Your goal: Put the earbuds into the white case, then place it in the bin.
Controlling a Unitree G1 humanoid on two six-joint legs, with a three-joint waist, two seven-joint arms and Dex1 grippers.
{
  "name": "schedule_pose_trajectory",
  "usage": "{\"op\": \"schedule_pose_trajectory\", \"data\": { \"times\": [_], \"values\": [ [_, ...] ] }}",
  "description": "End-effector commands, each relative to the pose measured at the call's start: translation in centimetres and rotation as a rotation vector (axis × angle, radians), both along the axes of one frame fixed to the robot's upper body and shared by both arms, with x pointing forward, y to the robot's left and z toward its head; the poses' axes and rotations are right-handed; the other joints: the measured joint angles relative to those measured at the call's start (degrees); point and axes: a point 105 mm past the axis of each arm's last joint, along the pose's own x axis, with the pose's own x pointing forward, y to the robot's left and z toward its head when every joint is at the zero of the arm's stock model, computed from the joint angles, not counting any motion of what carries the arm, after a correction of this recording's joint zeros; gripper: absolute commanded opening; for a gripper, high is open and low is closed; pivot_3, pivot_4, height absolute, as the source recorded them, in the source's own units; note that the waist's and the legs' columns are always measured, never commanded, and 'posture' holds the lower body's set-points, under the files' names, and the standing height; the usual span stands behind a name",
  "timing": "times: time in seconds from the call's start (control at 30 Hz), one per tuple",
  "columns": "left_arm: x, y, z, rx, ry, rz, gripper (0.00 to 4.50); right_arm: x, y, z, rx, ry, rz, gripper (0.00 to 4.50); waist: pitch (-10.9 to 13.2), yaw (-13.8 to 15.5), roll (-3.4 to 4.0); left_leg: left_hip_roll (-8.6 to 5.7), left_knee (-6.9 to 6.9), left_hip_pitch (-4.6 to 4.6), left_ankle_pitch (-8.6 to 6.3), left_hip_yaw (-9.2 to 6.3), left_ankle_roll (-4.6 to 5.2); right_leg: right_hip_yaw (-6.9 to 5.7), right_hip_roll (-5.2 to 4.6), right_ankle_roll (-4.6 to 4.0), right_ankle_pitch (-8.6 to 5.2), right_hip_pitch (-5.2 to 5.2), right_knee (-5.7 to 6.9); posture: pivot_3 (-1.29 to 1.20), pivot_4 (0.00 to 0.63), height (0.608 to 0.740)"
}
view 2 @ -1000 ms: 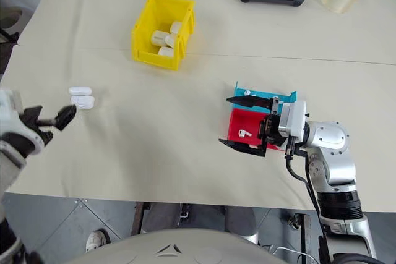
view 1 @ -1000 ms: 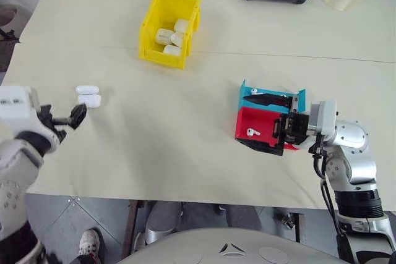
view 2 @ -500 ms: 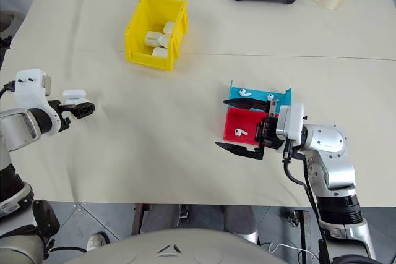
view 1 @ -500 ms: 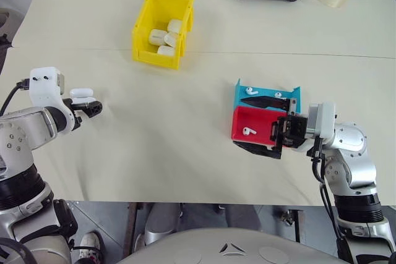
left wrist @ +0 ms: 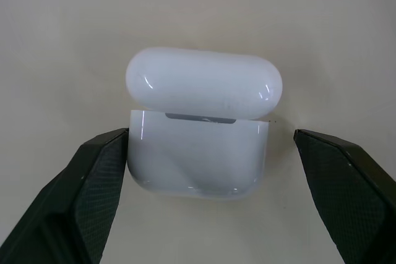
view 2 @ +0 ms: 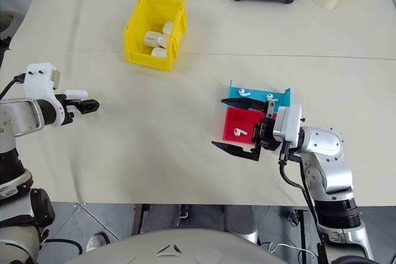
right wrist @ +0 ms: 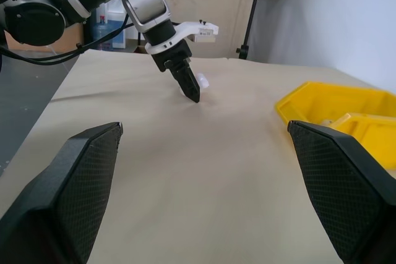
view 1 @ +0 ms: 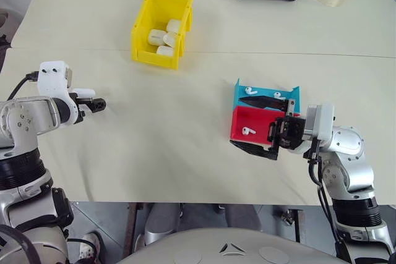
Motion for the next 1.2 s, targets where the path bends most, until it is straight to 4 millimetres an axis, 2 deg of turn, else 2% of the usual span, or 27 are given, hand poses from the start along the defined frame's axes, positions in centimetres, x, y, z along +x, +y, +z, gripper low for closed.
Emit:
{"op": "schedule_pose_trajectory", "data": {
  "times": [0.03, 0.33, 0.5, 0.6, 0.7, 0.73, 0.87, 0.93, 1.03, 1.1, 1.2],
  "values": [
    [-0.2, 0.4, 0.3, 0.035, 0.011, -0.018, 4.48, -0.5, 0.4, 1.1, 0.027, -0.041, 0.006, 4.50, 0.00, 0.00, 0.00, 0.00, 0.00, 0.00, 0.00, 0.00, 0.00, 0.00, 0.00, 0.00, 0.00, 0.00, 0.01, 0.00, 0.150, 0.740],
    [-0.5, 1.9, -0.3, 0.102, 0.080, -0.095, 4.48, -0.3, 0.6, 1.2, 0.032, -0.046, 0.001, 4.50, 0.00, -0.11, 0.00, 0.01, 0.00, 0.01, 0.00, 0.01, 0.00, 0.04, -0.01, -0.01, -0.01, -0.01, 0.04, 0.00, 0.150, 0.740],
    [-0.9, 1.8, -0.9, 0.098, 0.114, -0.144, 4.48, -0.3, 0.7, 1.5, 0.035, -0.052, -0.005, 4.50, 0.00, -0.18, 0.01, 0.01, 0.00, 0.01, 0.00, 0.04, 0.00, 0.09, -0.01, -0.02, -0.01, -0.04, 0.08, 0.00, 0.150, 0.740],
    [-1.1, 1.7, -1.2, 0.096, 0.126, -0.163, 3.88, -0.3, 0.8, 1.7, 0.035, -0.054, -0.008, 4.50, 0.00, -0.18, 0.01, 0.01, -0.01, 0.02, 0.00, 0.07, 0.00, 0.12, -0.01, -0.03, -0.01, -0.05, 0.09, 0.00, 0.150, 0.740],
    [-1.3, 1.6, -1.1, 0.079, 0.111, -0.182, 2.92, -0.2, 0.8, 1.9, 0.033, -0.053, -0.013, 4.50, -0.01, -0.23, 0.02, 0.03, -0.02, 0.04, 0.00, 0.10, 0.00, 0.14, 0.00, -0.03, -0.02, -0.06, 0.11, 0.00, 0.150, 0.740],
    [-1.1, 1.2, -0.7, 0.060, 0.061, -0.214, 2.79, -0.2, 0.8, 1.9, 0.031, -0.053, -0.014, 4.50, -0.01, -0.25, 0.02, 0.03, -0.02, 0.05, 0.00, 0.11, 0.00, 0.15, -0.01, -0.03, -0.02, -0.06, 0.12, 0.00, 0.150, 0.740],
    [-0.6, -1.1, 0.8, -0.027, -0.105, -0.355, 2.79, 0.1, 0.7, 2.0, 0.026, -0.050, -0.021, 4.50, -0.01, -0.06, 0.02, 0.05, -0.04, 0.03, 0.00, 0.19, 0.01, 0.21, -0.02, -0.04, -0.02, -0.11, 0.13, 0.00, 0.150, 0.740],
    [-1.0, -3.6, 2.3, -0.059, -0.273, -0.540, 2.79, 0.4, 0.5, 2.0, 0.016, -0.052, -0.030, 4.50, -0.01, 0.04, 0.01, 0.04, -0.02, 0.01, -0.01, 0.19, 0.01, 0.20, -0.04, -0.04, -0.02, -0.11, 0.12, 0.00, 0.150, 0.740],
    [-3.3, -7.5, 3.9, -0.159, -0.515, -0.813, 2.79, 0.9, -0.4, 1.9, -0.006, -0.056, -0.062, 4.50, -0.01, 0.17, 0.01, 0.02, -0.02, -0.04, -0.05, 0.17, 0.08, 0.15, -0.14, -0.05, -0.02, -0.09, -0.10, 0.00, 0.150, 0.740],
    [-4.9, -9.3, 4.1, -0.170, -0.662, -0.949, 2.79, 1.1, -1.5, 1.8, -0.033, -0.055, -0.091, 4.50, 0.00, 0.18, 0.01, 0.02, -0.02, -0.07, -0.08, 0.17, 0.13, 0.10, -0.16, -0.05, -0.02, -0.04, -0.37, 0.00, 0.150, 0.740],
    [-6.5, -11.5, 3.7, -0.199, -0.792, -1.103, 2.79, 1.1, -2.9, 1.7, -0.066, -0.056, -0.125, 4.50, 0.00, 0.14, 0.01, 0.02, -0.03, -0.06, -0.10, 0.17, 0.14, 0.07, -0.16, -0.05, -0.02, -0.01, -0.44, 0.00, 0.150, 0.740]
  ]
}}
